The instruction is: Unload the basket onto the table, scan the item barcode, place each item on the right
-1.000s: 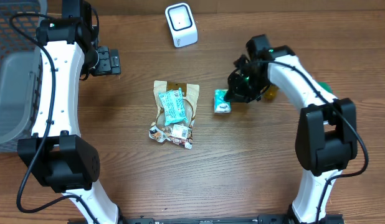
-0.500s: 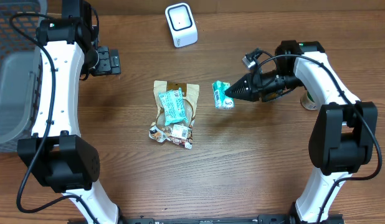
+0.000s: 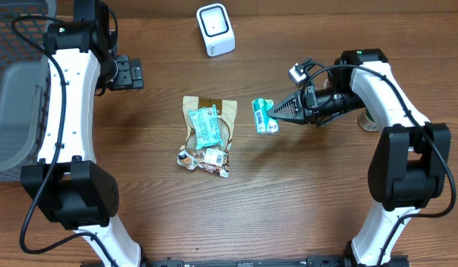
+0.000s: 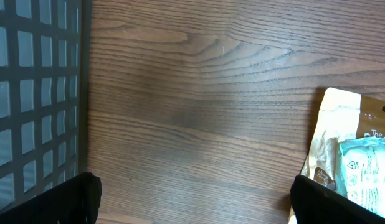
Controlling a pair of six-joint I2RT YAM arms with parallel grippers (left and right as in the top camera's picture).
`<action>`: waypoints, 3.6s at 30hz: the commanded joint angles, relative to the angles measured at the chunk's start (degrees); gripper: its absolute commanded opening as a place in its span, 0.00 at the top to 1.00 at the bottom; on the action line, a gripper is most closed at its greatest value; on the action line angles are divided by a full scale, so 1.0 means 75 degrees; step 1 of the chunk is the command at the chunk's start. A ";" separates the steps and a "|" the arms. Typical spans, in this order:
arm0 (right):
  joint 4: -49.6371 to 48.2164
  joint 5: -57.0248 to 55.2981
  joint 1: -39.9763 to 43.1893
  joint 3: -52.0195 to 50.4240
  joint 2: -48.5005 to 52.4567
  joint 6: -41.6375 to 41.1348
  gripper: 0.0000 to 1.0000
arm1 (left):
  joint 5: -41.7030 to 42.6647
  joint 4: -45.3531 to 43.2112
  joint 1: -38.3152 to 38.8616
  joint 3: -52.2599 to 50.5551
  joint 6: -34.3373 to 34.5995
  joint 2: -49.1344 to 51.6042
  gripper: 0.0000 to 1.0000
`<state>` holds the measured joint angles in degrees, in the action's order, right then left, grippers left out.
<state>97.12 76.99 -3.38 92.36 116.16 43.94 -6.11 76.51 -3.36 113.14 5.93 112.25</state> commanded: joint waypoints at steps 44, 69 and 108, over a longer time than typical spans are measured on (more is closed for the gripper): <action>-0.0431 0.0944 0.0032 0.0207 -0.2288 -0.1550 0.96 | -0.0035 -0.0012 0.0055 0.0122 -0.0082 -0.0020 0.00; -0.3573 -0.8475 -0.1690 0.0472 -0.2285 -0.4957 0.97 | -0.0035 -0.0015 0.0055 0.0122 -0.0085 -0.0020 0.00; -0.5610 -1.2211 -0.2996 0.6196 0.0551 -0.3194 0.96 | -0.0035 -0.0012 0.0055 0.0122 -0.0085 -0.0020 0.00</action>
<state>57.39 -10.24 -24.91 138.41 116.97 13.45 -6.11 76.51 -3.36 113.14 5.93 112.25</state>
